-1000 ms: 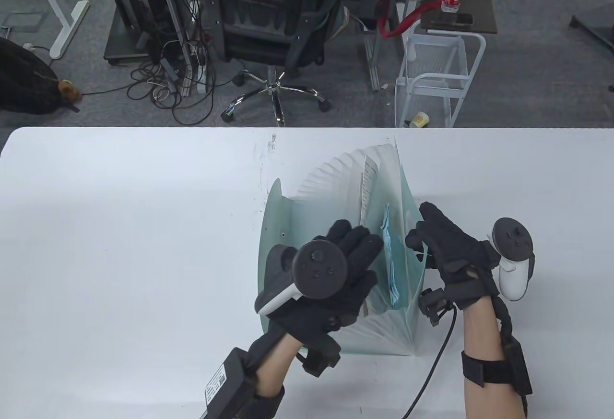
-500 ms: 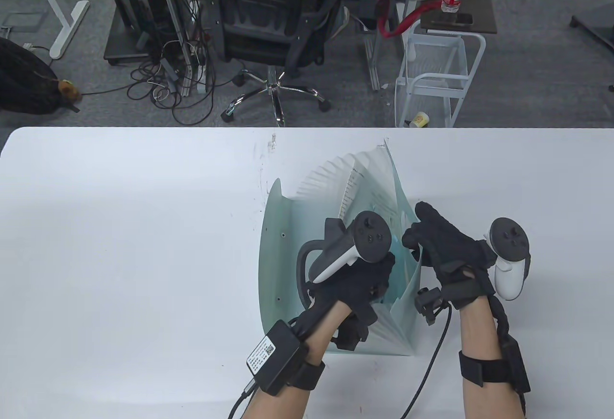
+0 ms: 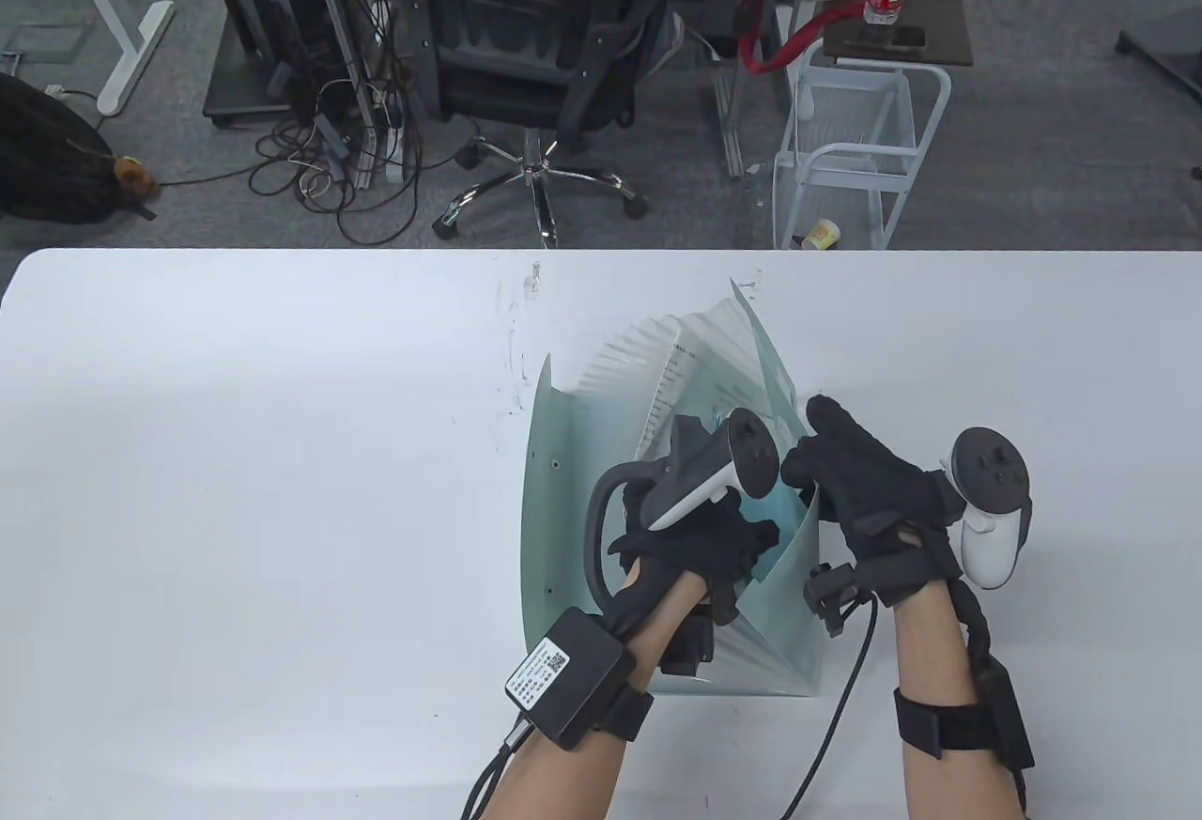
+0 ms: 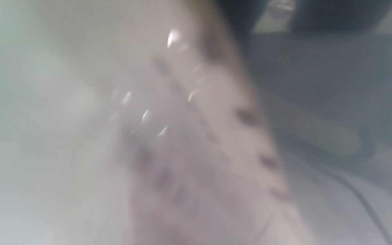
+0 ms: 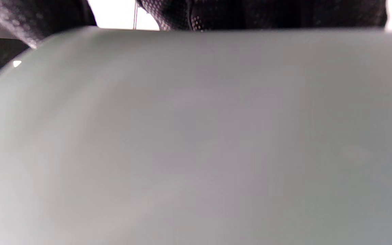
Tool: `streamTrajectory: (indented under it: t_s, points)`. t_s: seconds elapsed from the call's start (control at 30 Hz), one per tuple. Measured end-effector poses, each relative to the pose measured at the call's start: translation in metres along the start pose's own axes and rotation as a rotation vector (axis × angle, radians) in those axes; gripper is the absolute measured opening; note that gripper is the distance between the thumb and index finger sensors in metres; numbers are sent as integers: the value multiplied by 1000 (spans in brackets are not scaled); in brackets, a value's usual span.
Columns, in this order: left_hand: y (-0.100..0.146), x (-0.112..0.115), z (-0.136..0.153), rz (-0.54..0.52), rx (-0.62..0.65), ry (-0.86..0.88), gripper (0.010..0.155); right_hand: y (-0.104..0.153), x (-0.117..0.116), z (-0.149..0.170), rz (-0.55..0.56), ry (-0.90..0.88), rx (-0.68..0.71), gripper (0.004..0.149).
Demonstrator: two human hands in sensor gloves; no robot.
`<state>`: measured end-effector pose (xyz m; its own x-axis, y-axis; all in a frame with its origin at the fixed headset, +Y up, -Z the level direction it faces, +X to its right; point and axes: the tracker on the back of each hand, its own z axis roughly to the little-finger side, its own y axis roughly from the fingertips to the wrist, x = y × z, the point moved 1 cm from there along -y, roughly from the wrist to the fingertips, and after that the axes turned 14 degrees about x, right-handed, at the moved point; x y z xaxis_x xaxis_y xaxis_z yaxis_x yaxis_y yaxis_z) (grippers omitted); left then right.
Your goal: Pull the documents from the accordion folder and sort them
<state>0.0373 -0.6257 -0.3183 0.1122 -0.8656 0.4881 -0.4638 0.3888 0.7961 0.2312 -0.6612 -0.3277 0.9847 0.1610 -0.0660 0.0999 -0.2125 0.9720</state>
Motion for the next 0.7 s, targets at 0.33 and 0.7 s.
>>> streamTrajectory:
  t_s: [0.33, 0.7]
  points:
    - [-1, 4, -4, 8, 65, -22, 48, 0, 1, 2, 24, -1, 3, 78]
    - [65, -42, 9, -414, 174, 114, 44, 2, 7, -1, 53, 35, 3, 68]
